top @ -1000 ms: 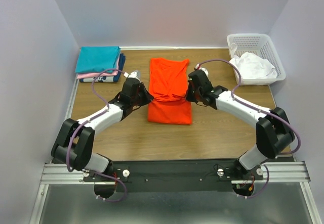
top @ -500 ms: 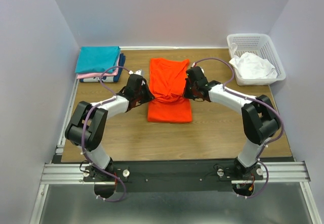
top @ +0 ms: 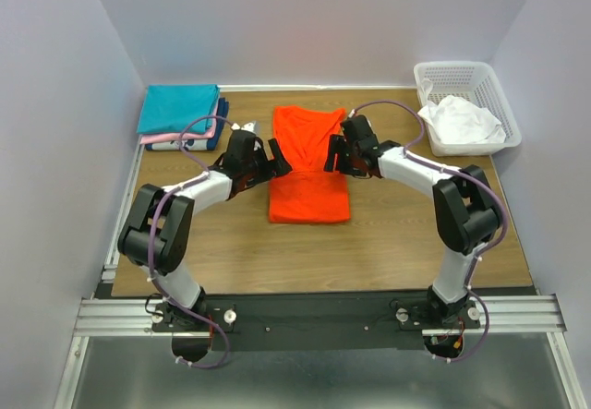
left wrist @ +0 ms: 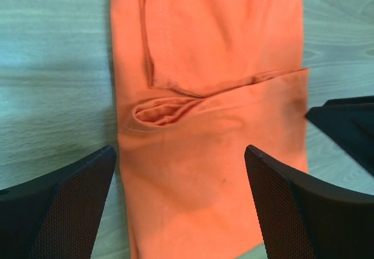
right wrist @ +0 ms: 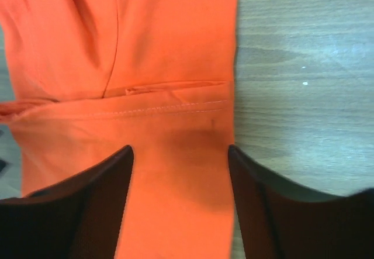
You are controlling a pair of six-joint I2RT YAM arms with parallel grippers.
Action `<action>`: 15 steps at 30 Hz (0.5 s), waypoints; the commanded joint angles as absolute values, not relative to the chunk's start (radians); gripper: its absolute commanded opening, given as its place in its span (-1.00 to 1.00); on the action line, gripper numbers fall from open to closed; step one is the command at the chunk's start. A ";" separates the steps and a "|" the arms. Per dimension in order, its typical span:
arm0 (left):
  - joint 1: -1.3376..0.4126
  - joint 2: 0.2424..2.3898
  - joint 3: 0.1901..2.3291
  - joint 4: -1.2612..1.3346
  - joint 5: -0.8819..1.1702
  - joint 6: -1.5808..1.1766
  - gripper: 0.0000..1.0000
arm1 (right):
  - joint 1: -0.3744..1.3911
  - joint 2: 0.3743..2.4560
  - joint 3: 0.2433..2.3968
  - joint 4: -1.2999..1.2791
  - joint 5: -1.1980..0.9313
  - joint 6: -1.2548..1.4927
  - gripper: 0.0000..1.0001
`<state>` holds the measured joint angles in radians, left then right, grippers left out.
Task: Fold and stack the t-shirts
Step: Fold the tshirt
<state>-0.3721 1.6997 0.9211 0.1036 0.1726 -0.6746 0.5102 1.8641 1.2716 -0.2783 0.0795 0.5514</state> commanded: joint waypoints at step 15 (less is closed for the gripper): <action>-0.396 1.138 0.505 0.149 0.094 -0.748 0.97 | 0.509 1.393 0.875 -0.239 -0.038 0.596 1.00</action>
<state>-0.3805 1.2003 0.5972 0.1383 0.1345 -0.7139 0.5106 1.4422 0.9634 -0.2417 -0.0399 0.5190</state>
